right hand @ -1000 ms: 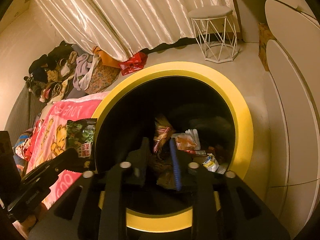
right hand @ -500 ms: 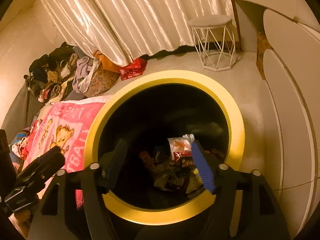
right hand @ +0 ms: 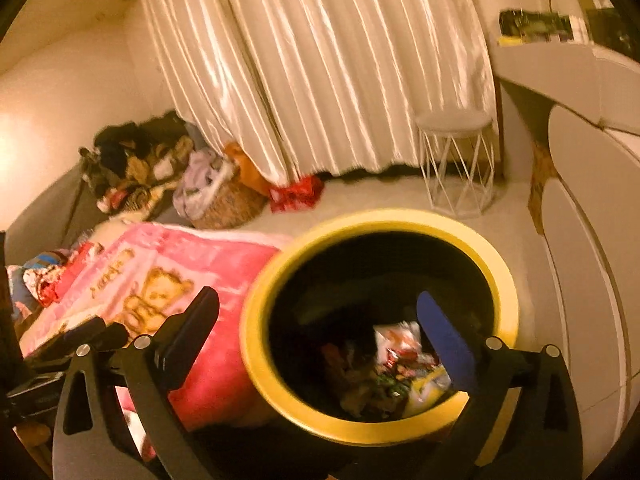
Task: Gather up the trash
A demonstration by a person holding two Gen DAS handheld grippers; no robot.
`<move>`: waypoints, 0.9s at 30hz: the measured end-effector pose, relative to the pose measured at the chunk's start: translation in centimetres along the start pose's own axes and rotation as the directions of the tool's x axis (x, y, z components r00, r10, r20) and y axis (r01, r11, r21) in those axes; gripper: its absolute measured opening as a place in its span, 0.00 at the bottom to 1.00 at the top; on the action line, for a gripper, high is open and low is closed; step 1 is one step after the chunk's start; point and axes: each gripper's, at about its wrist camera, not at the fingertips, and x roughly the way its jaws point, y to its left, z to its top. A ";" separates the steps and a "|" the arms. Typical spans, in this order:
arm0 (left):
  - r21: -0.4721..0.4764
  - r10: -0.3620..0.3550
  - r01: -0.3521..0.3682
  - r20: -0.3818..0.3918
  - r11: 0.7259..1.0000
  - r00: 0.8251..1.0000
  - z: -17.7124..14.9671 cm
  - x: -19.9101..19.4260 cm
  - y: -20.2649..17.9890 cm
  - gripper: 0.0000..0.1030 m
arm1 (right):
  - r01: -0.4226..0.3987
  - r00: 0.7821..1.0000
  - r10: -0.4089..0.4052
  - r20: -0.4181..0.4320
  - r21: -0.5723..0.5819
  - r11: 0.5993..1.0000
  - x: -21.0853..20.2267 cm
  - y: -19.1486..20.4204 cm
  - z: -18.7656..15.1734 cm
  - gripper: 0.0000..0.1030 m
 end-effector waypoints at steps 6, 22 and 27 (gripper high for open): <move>-0.031 0.078 -0.076 0.081 0.997 0.994 -0.5 -2.6 1.3 0.90 | -0.005 0.994 0.014 0.112 -0.074 0.997 -2.1 2.3 -1.5 0.94; -0.037 0.147 -0.143 0.135 0.989 0.980 -1.7 -5.0 2.5 0.90 | 0.064 0.967 -0.009 0.255 -0.206 0.977 -3.9 5.3 -3.0 0.94; -0.035 0.149 -0.146 0.136 0.989 0.979 -1.8 -5.1 2.5 0.90 | 0.072 0.966 -0.016 0.260 -0.206 0.976 -4.0 5.4 -3.1 0.94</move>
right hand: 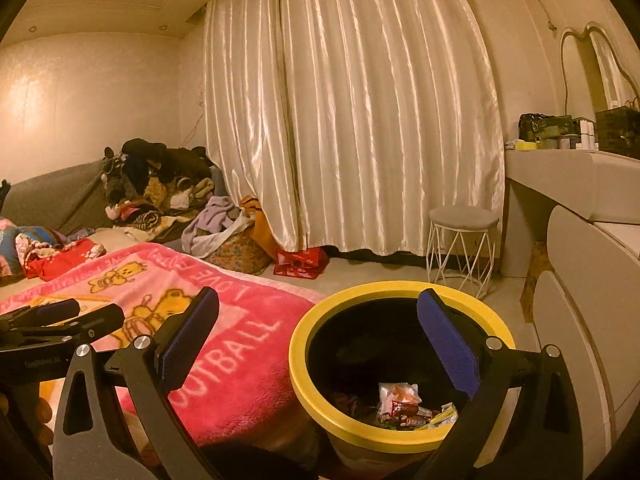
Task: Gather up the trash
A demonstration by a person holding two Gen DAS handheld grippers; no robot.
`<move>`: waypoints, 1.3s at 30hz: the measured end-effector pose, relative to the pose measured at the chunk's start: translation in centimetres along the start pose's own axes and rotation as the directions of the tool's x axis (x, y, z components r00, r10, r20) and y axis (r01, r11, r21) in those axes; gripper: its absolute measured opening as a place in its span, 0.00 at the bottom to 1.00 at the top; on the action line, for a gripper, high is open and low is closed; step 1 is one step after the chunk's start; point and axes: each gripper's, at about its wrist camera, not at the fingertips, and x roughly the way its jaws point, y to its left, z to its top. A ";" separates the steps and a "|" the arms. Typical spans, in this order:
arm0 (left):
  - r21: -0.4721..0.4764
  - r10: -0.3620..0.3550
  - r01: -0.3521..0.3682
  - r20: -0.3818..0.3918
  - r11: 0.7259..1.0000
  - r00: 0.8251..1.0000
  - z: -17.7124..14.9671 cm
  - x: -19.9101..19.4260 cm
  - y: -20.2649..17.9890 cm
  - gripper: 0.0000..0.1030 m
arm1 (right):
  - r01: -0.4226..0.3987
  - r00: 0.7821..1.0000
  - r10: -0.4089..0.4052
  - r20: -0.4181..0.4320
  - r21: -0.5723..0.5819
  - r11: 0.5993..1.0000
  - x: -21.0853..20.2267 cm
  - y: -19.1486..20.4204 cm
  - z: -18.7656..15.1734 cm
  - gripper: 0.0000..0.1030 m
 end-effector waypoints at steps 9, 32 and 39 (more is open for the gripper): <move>0.003 0.003 -0.003 0.003 1.000 1.000 0.2 -0.2 -0.3 0.90 | 0.013 1.000 -0.013 0.001 0.010 1.000 0.0 -0.5 -0.2 0.94; 0.001 0.002 -0.002 0.005 1.000 1.000 0.2 -0.3 -0.3 0.90 | 0.020 1.000 -0.020 -0.001 0.014 1.000 0.2 -0.8 -0.2 0.94; 0.002 0.002 -0.002 0.007 1.000 1.000 0.2 -0.3 -0.3 0.90 | 0.020 1.000 -0.020 0.000 0.017 1.000 0.2 -0.8 -0.2 0.94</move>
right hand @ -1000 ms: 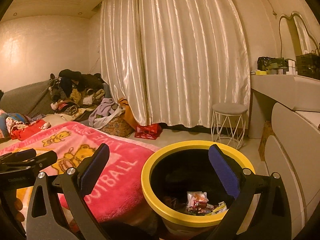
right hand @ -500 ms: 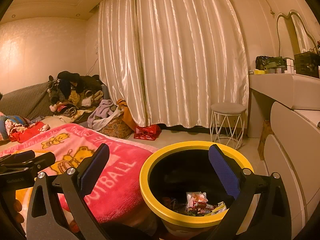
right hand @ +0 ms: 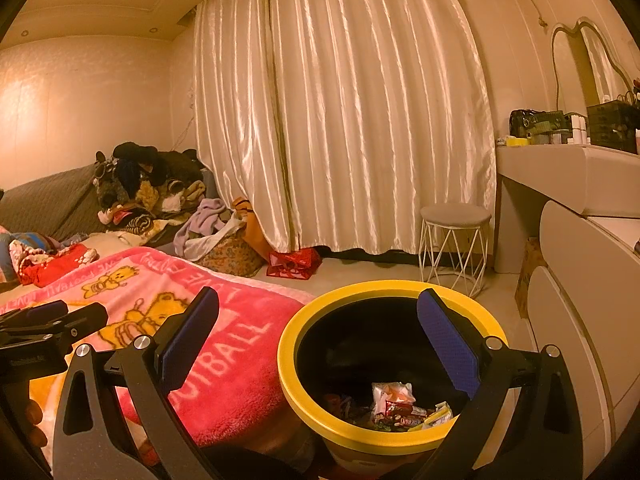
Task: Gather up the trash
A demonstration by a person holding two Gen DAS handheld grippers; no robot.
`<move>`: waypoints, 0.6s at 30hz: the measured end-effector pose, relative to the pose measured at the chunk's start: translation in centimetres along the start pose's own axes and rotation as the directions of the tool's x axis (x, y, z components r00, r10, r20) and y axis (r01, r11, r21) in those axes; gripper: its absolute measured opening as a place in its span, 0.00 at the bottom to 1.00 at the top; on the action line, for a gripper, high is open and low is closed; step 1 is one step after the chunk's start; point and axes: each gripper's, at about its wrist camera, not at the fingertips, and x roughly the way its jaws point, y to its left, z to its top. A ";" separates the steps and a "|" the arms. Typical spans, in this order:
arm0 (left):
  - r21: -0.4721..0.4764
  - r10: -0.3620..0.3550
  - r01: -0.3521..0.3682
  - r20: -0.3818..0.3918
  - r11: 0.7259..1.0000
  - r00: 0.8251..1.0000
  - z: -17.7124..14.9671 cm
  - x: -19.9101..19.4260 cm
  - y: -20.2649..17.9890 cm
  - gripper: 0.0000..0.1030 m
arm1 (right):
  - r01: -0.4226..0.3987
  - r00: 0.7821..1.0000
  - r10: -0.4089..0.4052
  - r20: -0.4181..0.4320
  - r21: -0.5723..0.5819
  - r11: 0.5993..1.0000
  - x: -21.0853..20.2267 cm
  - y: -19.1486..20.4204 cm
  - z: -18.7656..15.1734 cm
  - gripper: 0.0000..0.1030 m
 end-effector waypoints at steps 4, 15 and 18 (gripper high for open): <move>0.000 0.000 0.000 -0.001 1.000 1.000 0.0 0.0 0.0 0.90 | 0.001 1.000 -0.001 0.002 -0.001 1.000 0.0 0.0 0.0 0.94; -0.002 0.001 -0.001 -0.002 1.000 1.000 0.1 0.1 0.1 0.90 | 0.003 1.000 -0.003 0.002 0.002 1.000 -0.1 0.0 0.0 0.94; -0.005 0.000 0.000 -0.006 1.000 1.000 0.4 0.2 -0.2 0.90 | 0.001 1.000 -0.001 0.001 0.006 1.000 0.0 -0.1 0.0 0.94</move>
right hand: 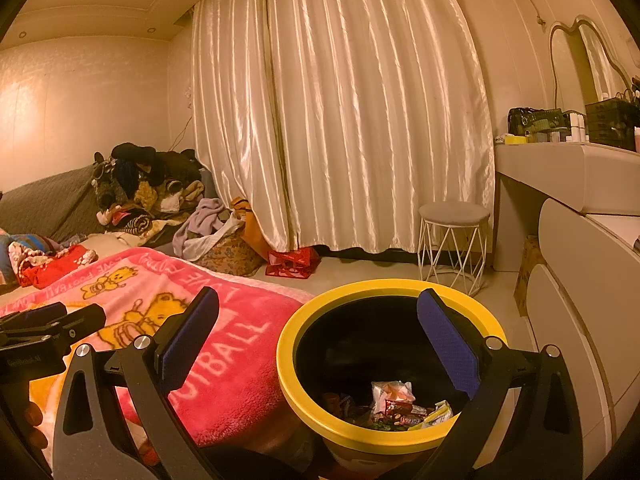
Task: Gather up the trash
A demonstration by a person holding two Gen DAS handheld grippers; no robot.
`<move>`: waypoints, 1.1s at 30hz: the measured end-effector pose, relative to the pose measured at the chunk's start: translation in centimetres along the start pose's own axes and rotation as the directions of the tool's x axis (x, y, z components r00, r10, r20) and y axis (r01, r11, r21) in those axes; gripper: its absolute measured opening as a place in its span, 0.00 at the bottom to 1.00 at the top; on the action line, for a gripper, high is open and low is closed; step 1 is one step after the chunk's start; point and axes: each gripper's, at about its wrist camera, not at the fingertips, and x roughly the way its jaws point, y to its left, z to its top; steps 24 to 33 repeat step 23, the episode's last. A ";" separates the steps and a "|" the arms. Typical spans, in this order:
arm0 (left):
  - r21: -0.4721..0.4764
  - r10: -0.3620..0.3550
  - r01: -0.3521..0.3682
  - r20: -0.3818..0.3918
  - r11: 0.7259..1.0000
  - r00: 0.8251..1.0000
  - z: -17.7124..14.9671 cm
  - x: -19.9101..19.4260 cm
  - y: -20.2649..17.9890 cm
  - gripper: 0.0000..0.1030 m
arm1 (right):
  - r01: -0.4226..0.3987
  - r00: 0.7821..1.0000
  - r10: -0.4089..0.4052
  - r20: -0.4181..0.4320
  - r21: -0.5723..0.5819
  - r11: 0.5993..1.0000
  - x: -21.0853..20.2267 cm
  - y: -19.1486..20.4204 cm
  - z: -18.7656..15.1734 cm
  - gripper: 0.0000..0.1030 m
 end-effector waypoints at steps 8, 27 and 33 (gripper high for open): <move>-0.078 0.069 -0.070 -0.014 0.995 0.998 0.6 0.2 2.1 0.90 | -0.061 0.998 0.061 0.008 -0.014 0.998 0.4 2.6 1.8 0.94; -0.426 0.642 -0.729 -0.355 0.536 0.679 -7.3 -7.3 32.2 0.90 | -0.772 0.518 0.599 -0.610 -0.032 0.635 7.7 40.2 -4.9 0.94; -0.426 0.642 -0.729 -0.355 0.536 0.679 -7.3 -7.3 32.2 0.90 | -0.772 0.518 0.599 -0.610 -0.032 0.635 7.7 40.2 -4.9 0.94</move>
